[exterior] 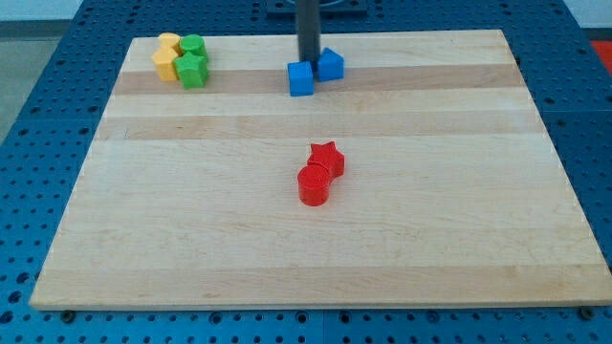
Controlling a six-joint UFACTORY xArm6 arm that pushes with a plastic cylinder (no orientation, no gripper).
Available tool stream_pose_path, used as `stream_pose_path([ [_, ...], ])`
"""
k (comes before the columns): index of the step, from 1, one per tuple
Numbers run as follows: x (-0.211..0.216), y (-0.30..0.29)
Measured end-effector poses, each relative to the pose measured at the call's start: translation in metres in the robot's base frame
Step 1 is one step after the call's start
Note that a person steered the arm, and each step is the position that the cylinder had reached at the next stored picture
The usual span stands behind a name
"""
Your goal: Move the blue cube into the blue triangle
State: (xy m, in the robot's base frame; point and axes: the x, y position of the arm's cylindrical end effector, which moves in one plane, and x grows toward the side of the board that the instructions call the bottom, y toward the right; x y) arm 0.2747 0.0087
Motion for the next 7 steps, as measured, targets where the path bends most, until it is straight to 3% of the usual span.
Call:
stream_pose_path([
  [2,0.009,0.087],
  [3,0.000,0.077],
  [5,-0.022,-0.021],
  [7,0.006,-0.071],
])
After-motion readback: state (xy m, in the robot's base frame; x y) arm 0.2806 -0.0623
